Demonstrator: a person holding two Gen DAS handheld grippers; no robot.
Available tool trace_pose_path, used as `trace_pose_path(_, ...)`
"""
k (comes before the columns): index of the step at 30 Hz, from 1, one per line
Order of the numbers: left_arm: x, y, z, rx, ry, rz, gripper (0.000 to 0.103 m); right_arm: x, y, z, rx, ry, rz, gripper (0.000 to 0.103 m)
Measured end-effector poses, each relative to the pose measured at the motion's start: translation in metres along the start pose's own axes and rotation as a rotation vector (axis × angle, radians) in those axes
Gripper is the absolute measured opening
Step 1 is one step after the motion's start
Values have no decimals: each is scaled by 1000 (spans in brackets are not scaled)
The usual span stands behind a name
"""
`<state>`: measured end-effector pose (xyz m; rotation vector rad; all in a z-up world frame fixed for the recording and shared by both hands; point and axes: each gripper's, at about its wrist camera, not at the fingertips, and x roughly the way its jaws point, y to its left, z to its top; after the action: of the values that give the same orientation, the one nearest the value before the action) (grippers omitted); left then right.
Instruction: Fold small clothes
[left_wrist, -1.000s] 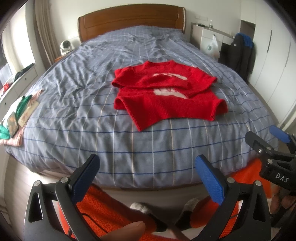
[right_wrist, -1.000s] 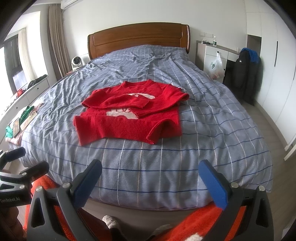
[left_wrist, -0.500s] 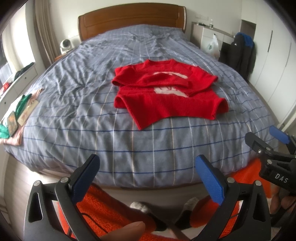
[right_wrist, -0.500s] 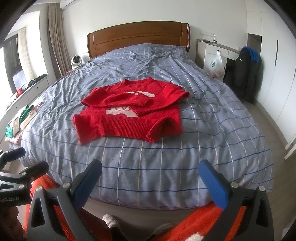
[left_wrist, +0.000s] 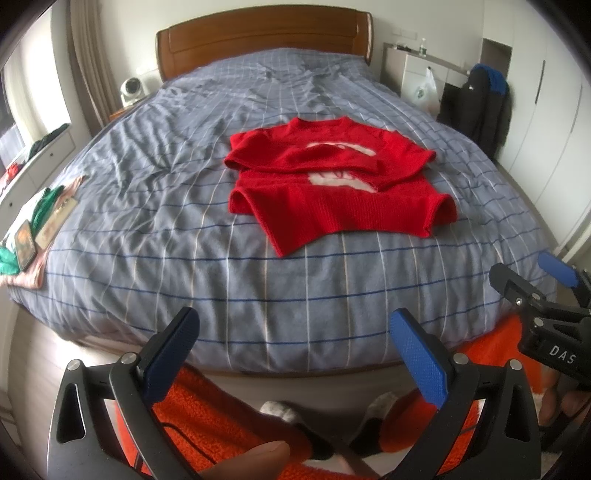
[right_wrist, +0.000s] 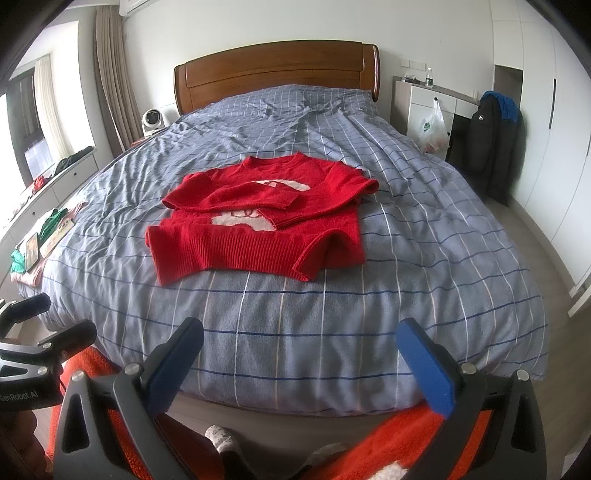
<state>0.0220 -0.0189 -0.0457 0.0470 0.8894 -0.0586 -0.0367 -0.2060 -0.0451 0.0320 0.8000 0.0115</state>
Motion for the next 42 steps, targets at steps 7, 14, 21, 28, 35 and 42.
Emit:
trace_pose_path(7, 0, 0, 0, 0, 1, 0, 103, 1, 0, -1, 0, 2, 0, 103)
trace_pose_path(14, 0, 0, 0, 0, 2, 0, 103, 1, 0, -2, 1, 4, 1, 103)
trace_pose_path(21, 1, 1, -1, -1, 3, -2, 103, 2, 0, -3, 1, 7, 1, 103)
trace_pose_path(28, 1, 1, -1, -1, 3, -2, 103, 2, 0, -3, 2, 8, 1, 103)
trace_pose_path(35, 1, 1, 0, -2, 4, -2, 103, 2, 0, -3, 2, 10, 1, 103)
trace_pose_path(42, 1, 2, 1, -1, 5, -2, 103, 2, 0, -3, 3, 11, 1, 103)
